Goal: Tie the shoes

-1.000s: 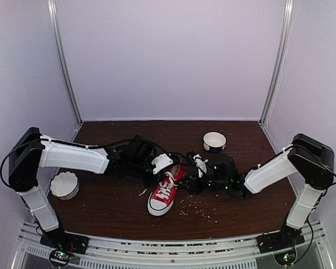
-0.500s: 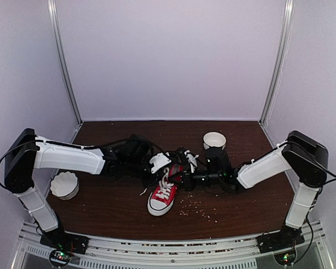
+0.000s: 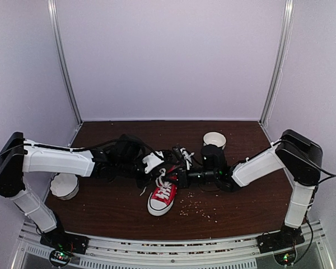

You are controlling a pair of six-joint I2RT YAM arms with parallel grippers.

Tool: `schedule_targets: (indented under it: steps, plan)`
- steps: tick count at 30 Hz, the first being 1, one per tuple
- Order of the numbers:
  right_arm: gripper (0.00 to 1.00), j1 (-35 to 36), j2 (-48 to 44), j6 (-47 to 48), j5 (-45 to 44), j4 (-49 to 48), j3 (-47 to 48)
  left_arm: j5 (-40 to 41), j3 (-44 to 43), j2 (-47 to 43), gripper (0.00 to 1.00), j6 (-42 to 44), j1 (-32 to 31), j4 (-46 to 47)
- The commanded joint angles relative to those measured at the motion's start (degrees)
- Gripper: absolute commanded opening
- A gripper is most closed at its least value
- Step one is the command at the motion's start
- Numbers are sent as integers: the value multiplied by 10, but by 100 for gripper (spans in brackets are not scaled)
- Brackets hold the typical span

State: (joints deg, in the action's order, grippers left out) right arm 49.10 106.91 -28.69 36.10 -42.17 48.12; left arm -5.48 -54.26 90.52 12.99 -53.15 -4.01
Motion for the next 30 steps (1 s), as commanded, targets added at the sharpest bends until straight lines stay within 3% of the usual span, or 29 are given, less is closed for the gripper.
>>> schedule_targets:
  steps: [1, 22, 30]
  plan:
    - [0, 2, 24, 9, 19, 32, 41, -27, 10, -25, 0, 7, 1, 42]
    - [0, 18, 36, 166, 185, 307, 116, -41, 11, -22, 0, 1, 1, 74]
    - [19, 13, 18, 271, 174, 458, 134, -34, 10, 5, 0, -12, 1, 73]
